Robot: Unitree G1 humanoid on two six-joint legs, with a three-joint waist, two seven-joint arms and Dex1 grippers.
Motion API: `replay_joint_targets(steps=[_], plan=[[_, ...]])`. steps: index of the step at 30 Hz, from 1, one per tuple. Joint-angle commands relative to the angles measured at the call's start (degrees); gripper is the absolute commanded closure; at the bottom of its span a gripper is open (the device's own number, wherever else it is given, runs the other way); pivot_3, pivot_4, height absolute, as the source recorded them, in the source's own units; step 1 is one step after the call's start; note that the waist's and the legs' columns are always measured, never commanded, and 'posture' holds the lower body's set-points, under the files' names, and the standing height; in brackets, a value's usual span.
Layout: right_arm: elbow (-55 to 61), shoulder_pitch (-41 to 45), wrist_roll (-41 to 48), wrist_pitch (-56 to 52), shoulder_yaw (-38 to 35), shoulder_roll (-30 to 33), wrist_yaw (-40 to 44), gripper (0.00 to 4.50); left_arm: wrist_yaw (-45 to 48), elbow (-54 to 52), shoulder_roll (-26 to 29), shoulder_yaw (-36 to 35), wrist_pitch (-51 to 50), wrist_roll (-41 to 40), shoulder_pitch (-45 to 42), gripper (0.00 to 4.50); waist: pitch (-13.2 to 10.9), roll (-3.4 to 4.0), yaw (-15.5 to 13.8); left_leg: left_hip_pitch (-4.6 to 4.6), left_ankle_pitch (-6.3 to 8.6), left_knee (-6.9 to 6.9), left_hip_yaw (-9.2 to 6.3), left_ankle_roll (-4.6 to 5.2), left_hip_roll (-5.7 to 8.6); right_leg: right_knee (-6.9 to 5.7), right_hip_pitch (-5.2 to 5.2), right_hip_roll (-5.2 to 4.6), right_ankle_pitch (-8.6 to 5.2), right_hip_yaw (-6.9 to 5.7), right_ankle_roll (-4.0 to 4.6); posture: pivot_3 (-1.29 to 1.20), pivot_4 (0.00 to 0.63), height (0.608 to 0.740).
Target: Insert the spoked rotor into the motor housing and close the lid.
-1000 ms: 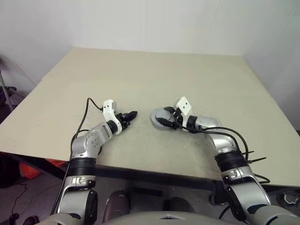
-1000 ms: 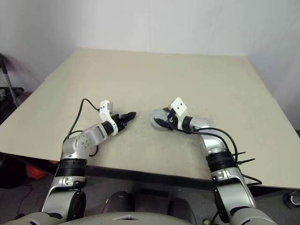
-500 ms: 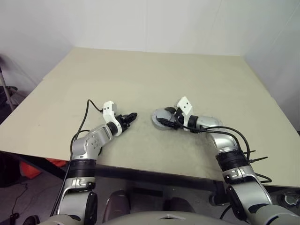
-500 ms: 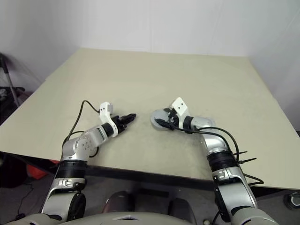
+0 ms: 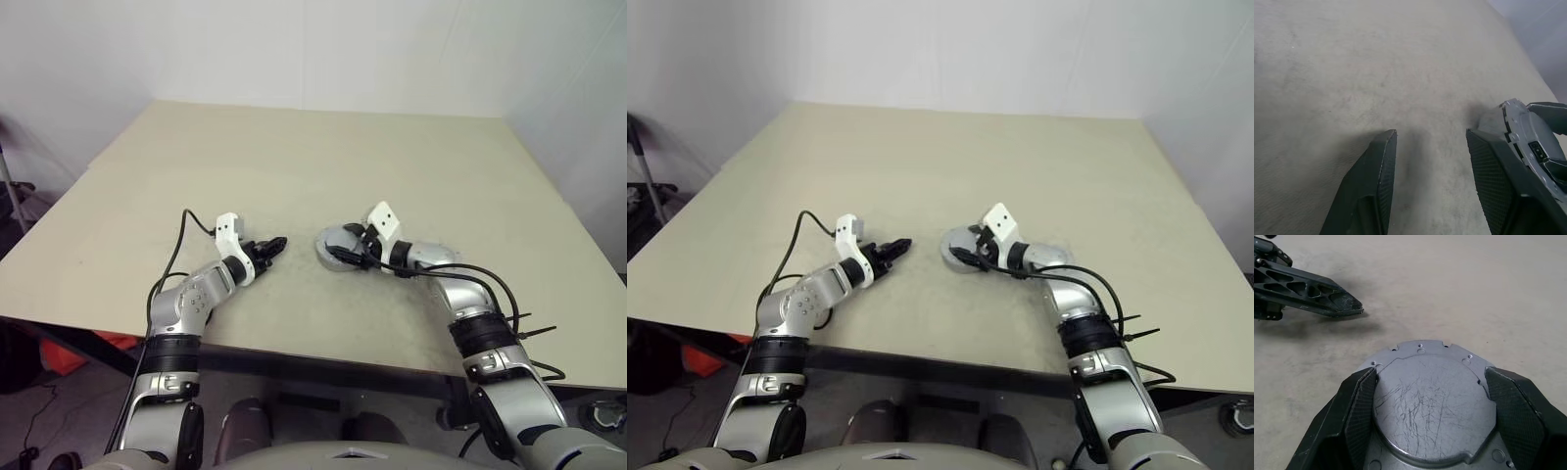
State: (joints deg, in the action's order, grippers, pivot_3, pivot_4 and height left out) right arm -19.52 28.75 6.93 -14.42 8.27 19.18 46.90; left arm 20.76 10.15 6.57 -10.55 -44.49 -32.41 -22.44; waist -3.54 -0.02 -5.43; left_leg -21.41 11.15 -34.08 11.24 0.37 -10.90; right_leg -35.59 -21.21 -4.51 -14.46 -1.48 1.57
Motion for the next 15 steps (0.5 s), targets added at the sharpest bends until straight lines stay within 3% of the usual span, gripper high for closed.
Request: replay_joint_targets(steps=[1, 15], plan=[[-1.17, 0.66, -1.17, -0.63, 1.01, -0.11, -0.44, 1.39, 0.10, -1.65, -0.05, -0.05, 0.38, -0.36, -0.75, 2.09, 0.00, 0.00, 0.07, 0.02, 0.00, 0.00, 0.00, 0.00, 0.00, 0.00, 0.01, 0.00, 0.00, 0.00, 0.00, 0.00, 0.000, 0.740], [-1.05, 0.46, -0.65, -1.44, 0.62, 0.11, -0.85, 1.39, 0.11, -1.78, -0.14, 0.13, 0.40, -0.22, -0.42, 2.09, 0.00, 0.00, 0.13, 0.13, 0.04, 0.04, 0.00, 0.06, -0.01, 0.00, 0.08, 0.00, 0.00, 0.01, 0.00, 0.00, 0.000, 0.740]])
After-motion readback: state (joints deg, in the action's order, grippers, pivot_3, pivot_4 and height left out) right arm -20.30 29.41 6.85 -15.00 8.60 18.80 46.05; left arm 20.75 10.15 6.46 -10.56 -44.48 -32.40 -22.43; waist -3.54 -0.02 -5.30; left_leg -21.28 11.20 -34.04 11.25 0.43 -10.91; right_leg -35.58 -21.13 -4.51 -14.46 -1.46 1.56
